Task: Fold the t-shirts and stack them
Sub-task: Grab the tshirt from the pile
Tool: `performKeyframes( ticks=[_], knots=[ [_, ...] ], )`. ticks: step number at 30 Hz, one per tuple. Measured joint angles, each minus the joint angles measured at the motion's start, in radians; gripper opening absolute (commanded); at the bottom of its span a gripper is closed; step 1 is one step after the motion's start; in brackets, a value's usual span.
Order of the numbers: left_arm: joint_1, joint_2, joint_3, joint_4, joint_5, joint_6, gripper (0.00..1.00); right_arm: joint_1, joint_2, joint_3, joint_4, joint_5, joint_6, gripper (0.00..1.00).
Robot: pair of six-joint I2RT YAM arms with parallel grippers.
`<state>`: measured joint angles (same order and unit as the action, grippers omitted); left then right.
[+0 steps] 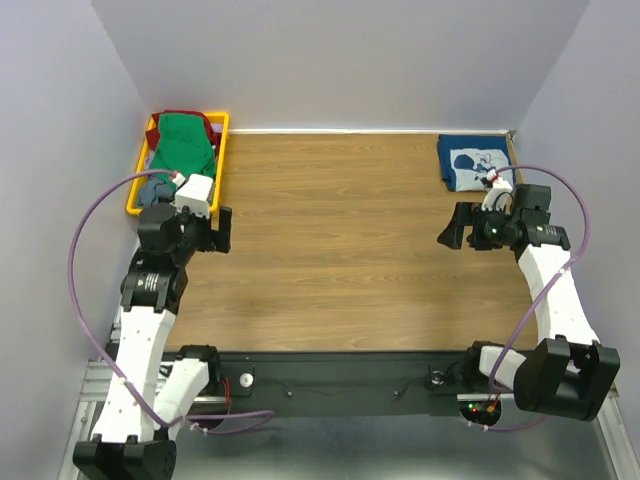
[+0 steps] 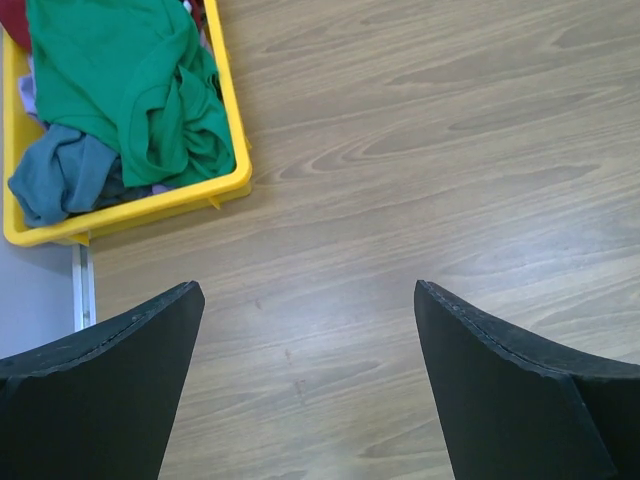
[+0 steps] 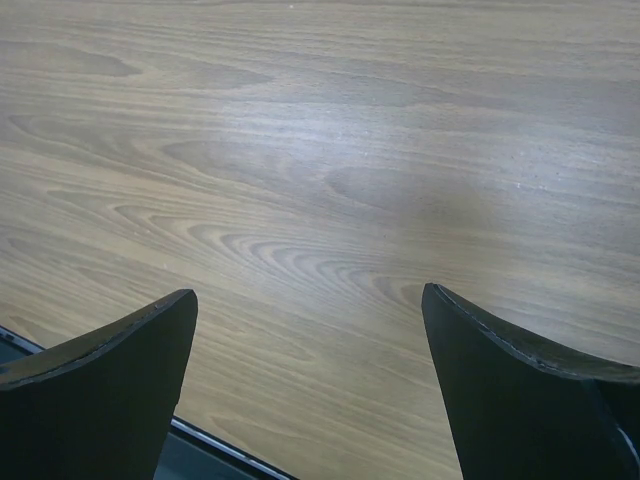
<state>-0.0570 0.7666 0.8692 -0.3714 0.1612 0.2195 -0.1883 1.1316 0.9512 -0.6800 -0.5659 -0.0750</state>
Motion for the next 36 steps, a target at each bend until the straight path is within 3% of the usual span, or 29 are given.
performKeyframes(
  ticks=[4, 11, 18, 23, 29, 33, 36],
  knots=[
    [0.000, 0.145, 0.076, -0.026, -0.023, 0.005, 0.98, 0.000, 0.000, -0.004, 0.000, 0.013, 0.001, 1.00],
    [0.009, 0.532, 0.392, -0.037, -0.060, 0.025, 0.97, 0.000, -0.017, -0.027, 0.006, 0.037, 0.000, 1.00],
    [0.074, 0.943, 0.888, -0.040, -0.078, 0.064, 0.74, 0.000, -0.016, -0.048, 0.006, 0.043, 0.000, 1.00],
    [0.121, 1.188, 1.110, -0.111, -0.098, 0.092, 0.69, 0.000, 0.010, -0.048, 0.007, 0.044, 0.000, 1.00],
    [0.151, 1.366, 1.175, -0.156, -0.133, 0.116, 0.68, 0.000, 0.035, -0.048, 0.007, 0.046, 0.000, 1.00],
    [0.161, 1.412, 1.175, -0.169, -0.140, 0.127, 0.68, 0.000, 0.041, -0.048, 0.008, 0.046, 0.000, 1.00],
    [0.166, 1.423, 1.175, -0.168, -0.142, 0.135, 0.62, 0.000, 0.041, -0.049, 0.009, 0.050, 0.000, 1.00]
  ],
)
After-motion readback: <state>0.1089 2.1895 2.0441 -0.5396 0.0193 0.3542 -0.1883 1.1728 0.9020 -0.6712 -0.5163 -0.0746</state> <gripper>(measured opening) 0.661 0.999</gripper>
